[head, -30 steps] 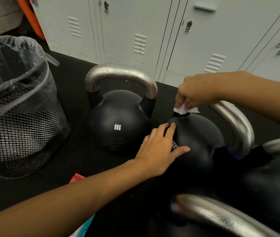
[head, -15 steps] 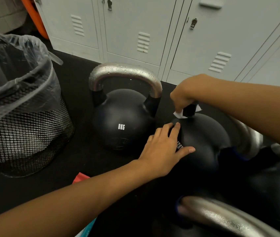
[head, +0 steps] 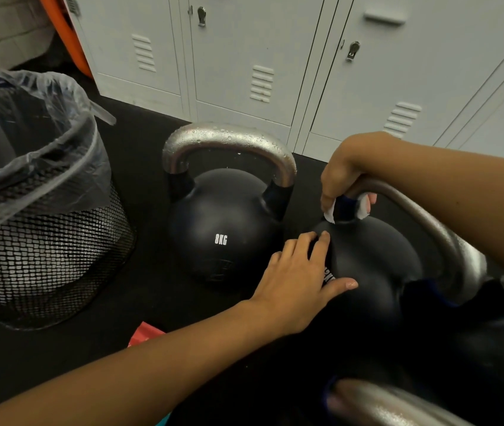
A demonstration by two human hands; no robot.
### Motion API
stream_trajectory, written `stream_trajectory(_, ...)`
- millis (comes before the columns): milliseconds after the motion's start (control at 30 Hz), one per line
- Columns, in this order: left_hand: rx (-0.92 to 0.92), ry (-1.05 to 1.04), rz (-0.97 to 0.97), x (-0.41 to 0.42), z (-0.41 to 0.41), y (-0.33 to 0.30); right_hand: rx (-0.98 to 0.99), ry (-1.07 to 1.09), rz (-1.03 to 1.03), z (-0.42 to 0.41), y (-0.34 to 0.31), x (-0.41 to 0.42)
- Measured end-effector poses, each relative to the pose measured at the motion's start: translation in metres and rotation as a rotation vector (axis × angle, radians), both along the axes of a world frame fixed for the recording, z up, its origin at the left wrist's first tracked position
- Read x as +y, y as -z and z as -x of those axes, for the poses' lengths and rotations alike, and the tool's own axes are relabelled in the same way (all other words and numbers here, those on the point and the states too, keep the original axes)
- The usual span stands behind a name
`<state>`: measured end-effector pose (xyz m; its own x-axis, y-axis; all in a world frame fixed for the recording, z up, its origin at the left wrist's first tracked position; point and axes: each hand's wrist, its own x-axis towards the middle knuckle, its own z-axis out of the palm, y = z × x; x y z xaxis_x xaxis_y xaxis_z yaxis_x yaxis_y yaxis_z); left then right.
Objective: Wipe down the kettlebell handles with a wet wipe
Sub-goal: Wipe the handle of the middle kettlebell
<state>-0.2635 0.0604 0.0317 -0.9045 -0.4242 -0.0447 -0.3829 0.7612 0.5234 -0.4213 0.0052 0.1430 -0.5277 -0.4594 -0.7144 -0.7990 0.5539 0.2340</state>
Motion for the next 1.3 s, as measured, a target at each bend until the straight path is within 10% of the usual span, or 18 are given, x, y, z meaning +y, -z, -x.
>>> stream_trajectory(1300, -0.003, -0.011, 0.065, 0.004, -0.001, -0.001, -0.989, 1.018, 0.97, 0.035, -0.012, 0.113)
